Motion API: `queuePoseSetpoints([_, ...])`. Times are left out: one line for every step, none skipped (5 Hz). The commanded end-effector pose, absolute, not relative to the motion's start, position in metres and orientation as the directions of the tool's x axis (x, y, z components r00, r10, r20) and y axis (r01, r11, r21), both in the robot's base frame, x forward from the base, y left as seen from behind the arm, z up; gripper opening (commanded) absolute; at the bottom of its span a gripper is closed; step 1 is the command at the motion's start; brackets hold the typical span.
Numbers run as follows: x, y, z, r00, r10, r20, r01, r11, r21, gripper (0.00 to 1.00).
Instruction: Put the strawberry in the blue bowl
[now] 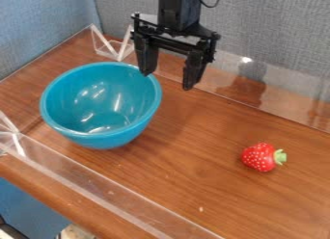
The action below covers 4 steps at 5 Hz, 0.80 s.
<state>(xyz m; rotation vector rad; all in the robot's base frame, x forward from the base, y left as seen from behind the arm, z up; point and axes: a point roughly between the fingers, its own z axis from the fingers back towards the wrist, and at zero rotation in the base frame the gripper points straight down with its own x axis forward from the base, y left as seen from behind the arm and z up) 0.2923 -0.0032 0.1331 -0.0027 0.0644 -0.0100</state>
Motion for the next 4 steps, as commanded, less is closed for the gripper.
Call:
queuePoseSetpoints([0.293, -0.018, 0.130, 0.996, -0.053, -0.067, 0.054, 0.999, 0.002, 1.00])
queuePoseSetpoints([0.295, -0.036, 0.125, 0.992, -0.106, -0.074, 0.107, 0.994, 0.008, 1.00])
queuePoseSetpoints([0.308, -0.077, 0.109, 0.973, -0.218, -0.074, 0.219, 0.976, 0.006, 1.00])
queuePoseSetpoints([0.323, -0.128, 0.091, 0.938, -0.343, -0.048, 0.344, 0.939, 0.015, 1.00])
